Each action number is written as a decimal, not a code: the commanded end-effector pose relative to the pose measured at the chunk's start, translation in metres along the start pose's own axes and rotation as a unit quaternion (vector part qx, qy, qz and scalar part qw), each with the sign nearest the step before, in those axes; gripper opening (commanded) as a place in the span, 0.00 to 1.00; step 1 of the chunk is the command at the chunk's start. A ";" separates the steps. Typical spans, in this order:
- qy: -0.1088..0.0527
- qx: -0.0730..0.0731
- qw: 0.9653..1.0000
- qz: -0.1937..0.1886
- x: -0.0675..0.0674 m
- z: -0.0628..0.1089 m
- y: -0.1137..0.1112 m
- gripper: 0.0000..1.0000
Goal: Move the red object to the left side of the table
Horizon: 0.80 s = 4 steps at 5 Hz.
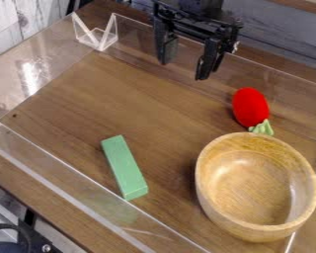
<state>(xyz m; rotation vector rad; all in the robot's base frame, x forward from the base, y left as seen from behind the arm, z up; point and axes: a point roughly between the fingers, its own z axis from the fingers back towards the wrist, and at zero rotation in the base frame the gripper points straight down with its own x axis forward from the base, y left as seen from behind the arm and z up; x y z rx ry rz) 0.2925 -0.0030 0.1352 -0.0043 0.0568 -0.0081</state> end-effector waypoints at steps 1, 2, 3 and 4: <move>0.012 -0.012 0.998 0.057 0.001 -0.008 -0.007 1.00; 0.004 -0.037 0.989 0.140 0.023 -0.013 -0.025 1.00; -0.009 -0.061 0.977 0.203 0.048 -0.019 -0.045 1.00; -0.015 -0.078 0.965 0.252 0.055 -0.028 -0.066 1.00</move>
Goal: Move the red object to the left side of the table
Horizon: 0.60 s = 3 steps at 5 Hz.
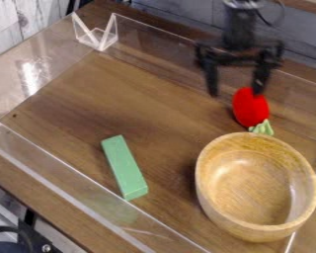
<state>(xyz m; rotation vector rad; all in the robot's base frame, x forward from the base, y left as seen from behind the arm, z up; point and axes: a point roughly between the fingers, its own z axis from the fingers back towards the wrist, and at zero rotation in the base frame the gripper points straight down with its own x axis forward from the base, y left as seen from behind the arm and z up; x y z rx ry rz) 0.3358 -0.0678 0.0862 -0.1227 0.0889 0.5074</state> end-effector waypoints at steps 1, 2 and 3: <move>-0.032 -0.034 0.998 0.036 0.005 0.009 -0.021 1.00; -0.033 -0.045 0.997 0.053 0.003 -0.003 -0.025 1.00; -0.036 -0.048 0.996 0.059 -0.001 -0.013 -0.026 1.00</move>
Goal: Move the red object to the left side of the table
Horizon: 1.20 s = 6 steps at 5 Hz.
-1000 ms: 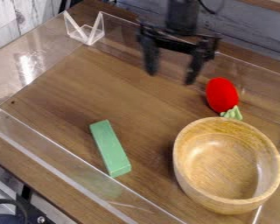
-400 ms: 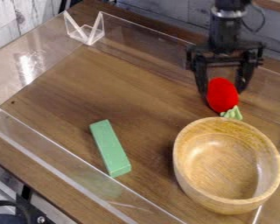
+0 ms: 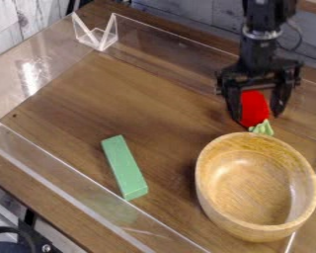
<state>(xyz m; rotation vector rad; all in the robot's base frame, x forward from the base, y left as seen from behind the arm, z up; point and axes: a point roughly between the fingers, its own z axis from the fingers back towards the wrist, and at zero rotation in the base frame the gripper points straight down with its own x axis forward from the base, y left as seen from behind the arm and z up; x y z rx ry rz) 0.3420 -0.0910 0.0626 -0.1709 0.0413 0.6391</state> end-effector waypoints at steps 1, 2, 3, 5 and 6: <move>-0.025 -0.026 0.999 0.026 -0.003 0.002 -0.008 1.00; -0.038 -0.039 0.997 0.056 -0.004 -0.008 -0.011 1.00; -0.048 -0.047 0.996 0.061 0.003 -0.012 -0.026 1.00; -0.070 -0.063 0.994 0.054 0.013 -0.008 -0.039 1.00; -0.079 -0.069 0.993 0.051 0.014 -0.007 -0.038 1.00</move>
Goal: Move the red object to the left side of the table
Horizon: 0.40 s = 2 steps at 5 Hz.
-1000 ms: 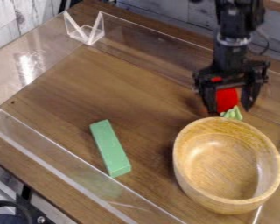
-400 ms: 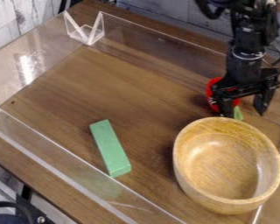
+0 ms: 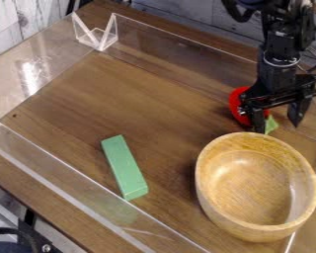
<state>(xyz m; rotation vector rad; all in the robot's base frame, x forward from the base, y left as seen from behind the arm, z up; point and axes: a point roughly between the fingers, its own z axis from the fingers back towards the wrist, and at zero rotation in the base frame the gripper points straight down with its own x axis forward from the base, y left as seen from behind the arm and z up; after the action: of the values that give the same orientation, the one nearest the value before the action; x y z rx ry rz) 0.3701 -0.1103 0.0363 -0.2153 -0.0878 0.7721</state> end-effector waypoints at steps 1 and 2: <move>-0.026 -0.032 0.999 -0.011 -0.001 0.019 -0.010 1.00; -0.035 -0.037 0.999 -0.005 0.008 0.012 0.001 1.00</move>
<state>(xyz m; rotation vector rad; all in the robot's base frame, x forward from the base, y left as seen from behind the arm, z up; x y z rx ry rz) 0.3656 -0.1032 0.0229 -0.2197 -0.1224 0.7716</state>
